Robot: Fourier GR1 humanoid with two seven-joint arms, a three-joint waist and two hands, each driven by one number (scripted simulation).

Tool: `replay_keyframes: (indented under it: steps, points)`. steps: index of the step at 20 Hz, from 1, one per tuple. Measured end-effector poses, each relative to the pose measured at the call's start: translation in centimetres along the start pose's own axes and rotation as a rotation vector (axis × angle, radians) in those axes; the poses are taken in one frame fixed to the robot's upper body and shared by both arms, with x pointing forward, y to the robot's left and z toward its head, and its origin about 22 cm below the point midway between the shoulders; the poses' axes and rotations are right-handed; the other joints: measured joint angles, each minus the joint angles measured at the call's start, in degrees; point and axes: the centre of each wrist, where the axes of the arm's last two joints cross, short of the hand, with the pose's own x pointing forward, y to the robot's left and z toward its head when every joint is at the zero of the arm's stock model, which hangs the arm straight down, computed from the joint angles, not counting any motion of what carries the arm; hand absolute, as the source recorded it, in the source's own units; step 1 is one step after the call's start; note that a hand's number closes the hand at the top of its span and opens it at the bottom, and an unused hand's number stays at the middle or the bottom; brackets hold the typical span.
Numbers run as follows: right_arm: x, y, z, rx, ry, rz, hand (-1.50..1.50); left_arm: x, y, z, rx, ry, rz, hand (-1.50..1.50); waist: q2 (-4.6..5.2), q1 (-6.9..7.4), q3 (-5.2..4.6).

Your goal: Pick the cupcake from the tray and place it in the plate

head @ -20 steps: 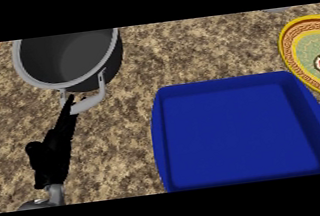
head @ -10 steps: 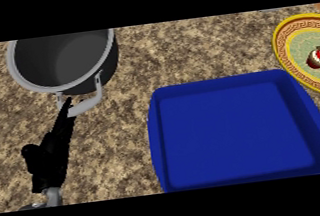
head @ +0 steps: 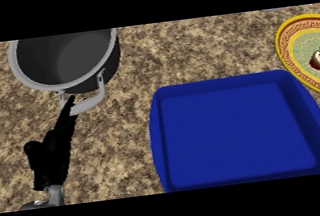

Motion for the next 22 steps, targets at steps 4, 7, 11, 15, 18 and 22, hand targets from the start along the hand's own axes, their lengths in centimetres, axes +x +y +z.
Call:
replay_keyframes:
  steps: [4, 7, 11, 15, 18, 22]
  points:
    - [-0.9, 0.1, 0.7, -0.004, -0.006, -0.021, -1.5, -0.2, 0.3, -0.1, -0.006, -0.007, 0.001, 0.0, -0.11, 0.04, 0.0]
    - [-0.9, 0.0, 0.9, -0.009, -0.013, -0.015, -1.5, -0.2, 0.3, -0.2, -0.009, -0.011, 0.002, 0.0, 0.0, 0.35, 0.0]
    - [-1.5, 0.4, 1.1, -0.016, -0.011, -0.004, -1.5, -0.2, 0.4, -0.2, -0.009, -0.008, 0.004, 0.0, -0.02, 0.5, 0.0]
    - [-2.1, 0.5, 1.5, -0.032, -0.001, 0.021, -1.5, -0.5, 0.2, 0.0, -0.002, -0.021, 0.0, 0.0, -0.05, 0.57, 0.03]
    - [-2.5, 0.9, 1.7, -0.038, 0.005, 0.044, -1.5, -0.4, 0.0, -0.1, -0.005, -0.023, 0.001, 0.0, -0.02, 0.62, 0.03]
    - [-3.1, 0.7, 2.5, -0.043, 0.014, 0.063, -1.5, -0.5, 0.1, -0.4, -0.007, -0.037, 0.004, 0.0, 0.02, 0.53, 0.11]
